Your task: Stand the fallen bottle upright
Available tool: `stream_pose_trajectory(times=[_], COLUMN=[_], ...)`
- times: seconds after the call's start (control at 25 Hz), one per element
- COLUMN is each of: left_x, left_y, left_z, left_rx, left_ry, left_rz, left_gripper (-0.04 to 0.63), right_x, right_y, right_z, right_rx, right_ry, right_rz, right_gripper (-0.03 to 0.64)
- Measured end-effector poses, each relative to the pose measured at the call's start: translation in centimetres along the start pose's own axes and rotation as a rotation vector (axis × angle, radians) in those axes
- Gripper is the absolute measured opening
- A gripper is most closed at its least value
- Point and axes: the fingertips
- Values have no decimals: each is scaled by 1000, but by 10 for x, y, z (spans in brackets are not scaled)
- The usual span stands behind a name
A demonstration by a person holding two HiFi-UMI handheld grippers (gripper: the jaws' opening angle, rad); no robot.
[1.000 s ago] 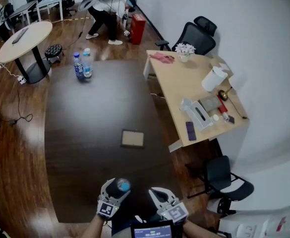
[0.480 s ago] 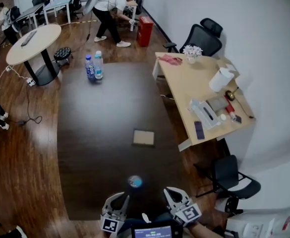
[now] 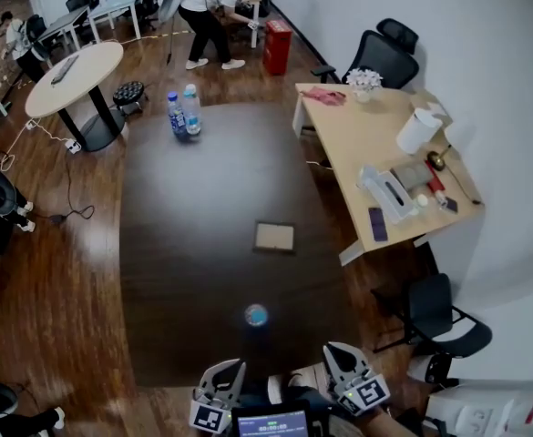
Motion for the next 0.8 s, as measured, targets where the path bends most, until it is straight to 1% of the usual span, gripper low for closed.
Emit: stream_pose_trajectory(times=[0.08, 0.2, 0.36, 0.44, 0.64, 0.76, 0.8], left_x=[2, 4, 6, 8, 11, 21, 21], left_y=[-6, -19, -41, -54, -93, -123, -132], left_z=[-12, -32, -79, -111, -184, -214, -220], left_rx=[28, 94, 171, 193, 243, 268, 270], left_ry=[-7, -29, 18, 15, 1, -5, -20], left_rz=[-9, -50, -124, -160, -149, -143, -134], left_gripper=[-9, -9, -9, -9, -9, -9, -9], right_x=[-5, -8, -18, -24, -23, -18, -17], right_y=[-16, -42, -91, -120, -198, -235, -244], right_z=[-3, 0, 6, 10, 23, 42, 50], right_rx=[3, 35, 93, 114, 123, 135, 137], right_ry=[17, 3, -21, -17, 20, 15, 13], right_rz=[7, -27, -86, -110, -140, -166, -171], right_gripper=[20, 20, 20, 20, 20, 20, 20])
Point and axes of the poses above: the fingertips, and each gripper's own axes: y forward along the fingers, z to its left, x out of its top, and after that the axes turned 3 degrees about z, right-handed
